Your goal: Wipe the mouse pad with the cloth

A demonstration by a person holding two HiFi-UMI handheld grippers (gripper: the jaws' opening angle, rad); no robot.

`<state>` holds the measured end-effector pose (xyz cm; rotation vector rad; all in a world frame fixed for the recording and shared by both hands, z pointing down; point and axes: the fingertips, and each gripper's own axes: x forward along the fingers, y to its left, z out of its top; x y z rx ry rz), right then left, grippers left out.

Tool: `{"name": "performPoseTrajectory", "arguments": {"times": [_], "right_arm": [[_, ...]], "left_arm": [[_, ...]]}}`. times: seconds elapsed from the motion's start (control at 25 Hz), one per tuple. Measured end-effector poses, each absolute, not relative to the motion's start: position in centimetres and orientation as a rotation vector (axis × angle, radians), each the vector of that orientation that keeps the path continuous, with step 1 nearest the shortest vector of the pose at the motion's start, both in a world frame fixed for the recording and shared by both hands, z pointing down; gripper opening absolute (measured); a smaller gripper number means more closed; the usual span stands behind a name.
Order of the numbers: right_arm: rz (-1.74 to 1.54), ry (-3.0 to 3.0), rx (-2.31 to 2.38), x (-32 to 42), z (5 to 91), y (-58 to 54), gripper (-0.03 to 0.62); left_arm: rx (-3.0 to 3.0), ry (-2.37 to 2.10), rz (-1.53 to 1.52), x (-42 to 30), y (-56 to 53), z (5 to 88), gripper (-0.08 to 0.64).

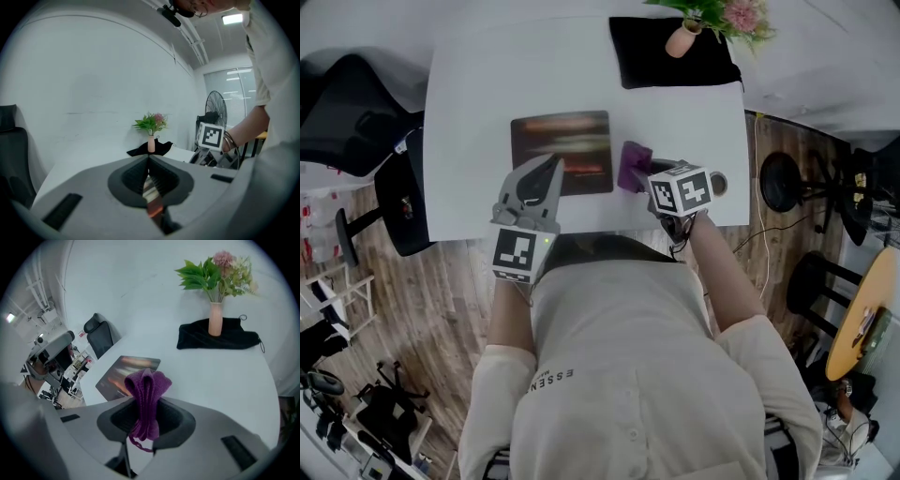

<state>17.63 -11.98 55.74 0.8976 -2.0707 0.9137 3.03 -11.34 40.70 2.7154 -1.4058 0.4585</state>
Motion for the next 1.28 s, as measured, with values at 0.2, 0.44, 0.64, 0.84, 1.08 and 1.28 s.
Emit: {"name": "performPoseTrajectory", "arguments": {"times": [0.2, 0.44, 0.64, 0.84, 1.08, 1.28], "right_arm": [[0.764, -2.209, 0.97, 15.7, 51.0, -14.2, 0.107], [0.555, -2.339, 1.061, 13.2, 45.4, -16.0, 0.107], [0.407, -2.453, 1.161, 11.3, 40.1, -17.1, 0.107], [0.306, -2.526, 1.264, 9.6, 35.5, -17.9, 0.107], [0.2, -2.602, 1.371, 8.2, 31.7, -18.6, 0.104], [0.161, -2.579, 1.458, 8.0, 31.1, -18.7, 0.097]], "left_arm": [[2.759, -1.415, 0.472, 1.8, -11.9, 39.2, 0.002], [2.792, -1.448, 0.46, -0.6, -13.0, 36.8, 0.002], [2.852, -1.473, 0.452, -2.9, -13.9, 34.2, 0.003], [2.878, -1.505, 0.437, -4.9, -14.8, 31.2, 0.002], [2.872, -1.555, 0.383, -7.2, -15.5, 28.1, 0.002], [2.831, -1.591, 0.327, -8.9, -16.1, 27.8, 0.002]]}}
